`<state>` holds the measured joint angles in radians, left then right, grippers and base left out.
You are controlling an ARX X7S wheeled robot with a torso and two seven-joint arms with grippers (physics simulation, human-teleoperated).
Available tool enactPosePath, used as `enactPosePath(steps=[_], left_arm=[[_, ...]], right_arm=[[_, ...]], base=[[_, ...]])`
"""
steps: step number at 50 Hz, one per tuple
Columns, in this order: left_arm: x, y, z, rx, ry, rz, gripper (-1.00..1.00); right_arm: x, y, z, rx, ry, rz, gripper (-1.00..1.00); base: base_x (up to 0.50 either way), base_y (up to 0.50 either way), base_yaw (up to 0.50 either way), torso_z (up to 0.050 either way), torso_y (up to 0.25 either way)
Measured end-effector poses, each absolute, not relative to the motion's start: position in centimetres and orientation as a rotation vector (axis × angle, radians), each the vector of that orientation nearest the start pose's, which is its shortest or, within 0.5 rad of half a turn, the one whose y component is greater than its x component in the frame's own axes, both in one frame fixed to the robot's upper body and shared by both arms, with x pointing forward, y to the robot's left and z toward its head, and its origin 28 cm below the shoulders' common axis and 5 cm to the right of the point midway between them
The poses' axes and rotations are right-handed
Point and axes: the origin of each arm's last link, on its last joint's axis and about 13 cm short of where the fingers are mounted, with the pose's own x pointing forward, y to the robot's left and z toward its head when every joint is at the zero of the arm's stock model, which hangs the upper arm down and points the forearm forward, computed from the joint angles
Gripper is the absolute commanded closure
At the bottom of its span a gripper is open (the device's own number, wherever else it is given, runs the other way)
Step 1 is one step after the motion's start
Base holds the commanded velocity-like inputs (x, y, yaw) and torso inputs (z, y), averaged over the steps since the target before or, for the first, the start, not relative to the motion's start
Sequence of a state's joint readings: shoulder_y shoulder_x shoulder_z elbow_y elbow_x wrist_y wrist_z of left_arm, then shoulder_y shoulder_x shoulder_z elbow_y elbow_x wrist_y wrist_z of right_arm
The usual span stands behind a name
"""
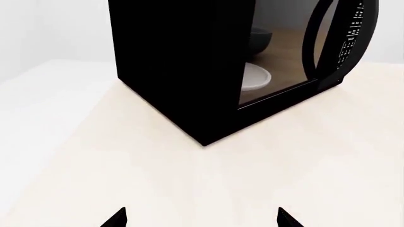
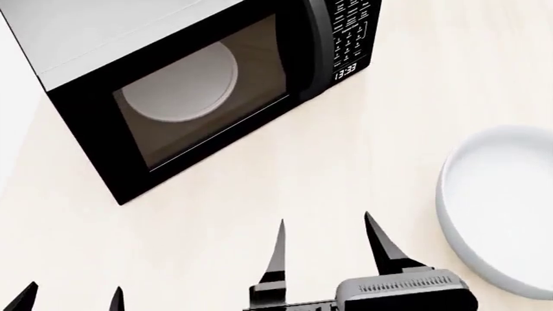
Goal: Open the microwave.
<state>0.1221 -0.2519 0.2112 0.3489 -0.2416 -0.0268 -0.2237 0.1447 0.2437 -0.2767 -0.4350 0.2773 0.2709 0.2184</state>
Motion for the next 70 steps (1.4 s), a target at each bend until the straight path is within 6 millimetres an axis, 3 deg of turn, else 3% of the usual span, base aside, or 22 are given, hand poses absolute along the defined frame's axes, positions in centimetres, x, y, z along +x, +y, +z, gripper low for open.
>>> enactPosePath(steps=[28,70], left_arm=[[18.0,20.7,5.7,-0.063,-0.132,-0.059,-1.00],[17.8,20.6,5.7,-0.065,-0.131,-0.064,-1.00]], right_arm=[[28.4,-7.9,15.1,-0.024,-0.206,0.169,-1.00],[34.9,-7.8,20.0,-0.091,-0.187,0.123,-1.00]], base=[[0.00,0.00,0.00,0.000,0.000],[0.00,0.00,0.00,0.000,0.000]])
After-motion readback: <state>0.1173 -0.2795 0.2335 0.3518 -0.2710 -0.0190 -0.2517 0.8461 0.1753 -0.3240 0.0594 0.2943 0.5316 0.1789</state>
